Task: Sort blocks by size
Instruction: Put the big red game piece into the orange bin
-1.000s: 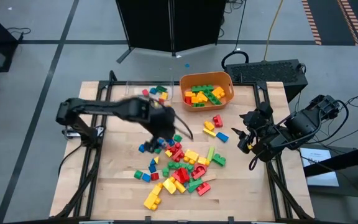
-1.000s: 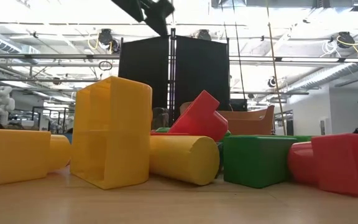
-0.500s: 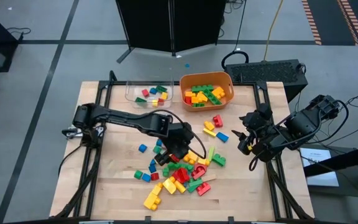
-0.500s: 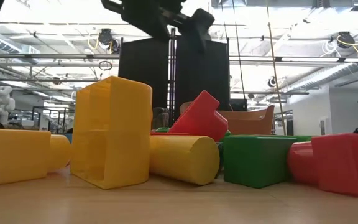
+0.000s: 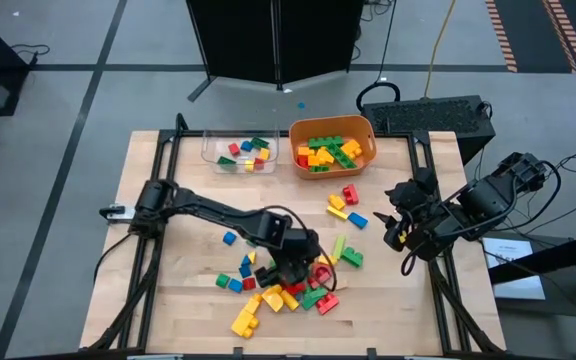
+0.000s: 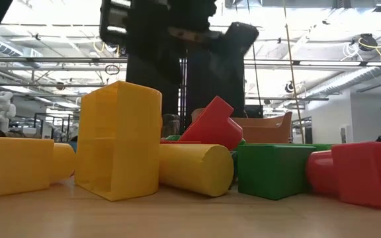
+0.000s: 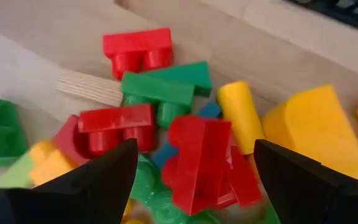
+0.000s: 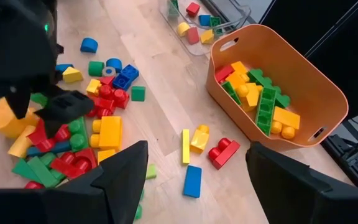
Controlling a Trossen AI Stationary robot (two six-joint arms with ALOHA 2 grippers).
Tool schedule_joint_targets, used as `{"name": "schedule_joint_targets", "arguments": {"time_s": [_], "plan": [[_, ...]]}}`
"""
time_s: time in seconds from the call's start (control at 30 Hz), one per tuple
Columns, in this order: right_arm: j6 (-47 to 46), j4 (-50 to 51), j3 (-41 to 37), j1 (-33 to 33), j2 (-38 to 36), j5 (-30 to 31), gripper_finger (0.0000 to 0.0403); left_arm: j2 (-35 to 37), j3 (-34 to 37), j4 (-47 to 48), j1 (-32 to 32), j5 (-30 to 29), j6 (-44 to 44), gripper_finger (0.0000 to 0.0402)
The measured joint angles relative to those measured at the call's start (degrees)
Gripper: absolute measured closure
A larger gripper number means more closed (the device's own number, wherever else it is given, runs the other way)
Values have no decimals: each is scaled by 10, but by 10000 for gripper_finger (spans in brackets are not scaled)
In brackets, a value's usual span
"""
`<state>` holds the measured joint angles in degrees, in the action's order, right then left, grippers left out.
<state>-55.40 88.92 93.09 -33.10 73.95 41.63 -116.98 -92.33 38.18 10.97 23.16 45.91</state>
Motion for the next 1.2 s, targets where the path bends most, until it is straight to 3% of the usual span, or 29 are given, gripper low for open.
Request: {"name": "schedule_joint_targets", "arguments": {"time_s": [0.4, 0.57, 0.9, 1.2], "plan": [[6, 1, 0, 0, 0, 0, 138, -48, 0, -16, -1, -13, 15, 97], [8, 2, 0, 0, 0, 0, 138, -64, 0, -16, -1, -10, 14, 138], [7, 6, 0, 0, 0, 0, 138, -66, -2, -17, -1, -8, 6, 260], [5, 5, 0, 0, 0, 0, 138, -62, -47, 56, -2, -63, -20, 258]]}}
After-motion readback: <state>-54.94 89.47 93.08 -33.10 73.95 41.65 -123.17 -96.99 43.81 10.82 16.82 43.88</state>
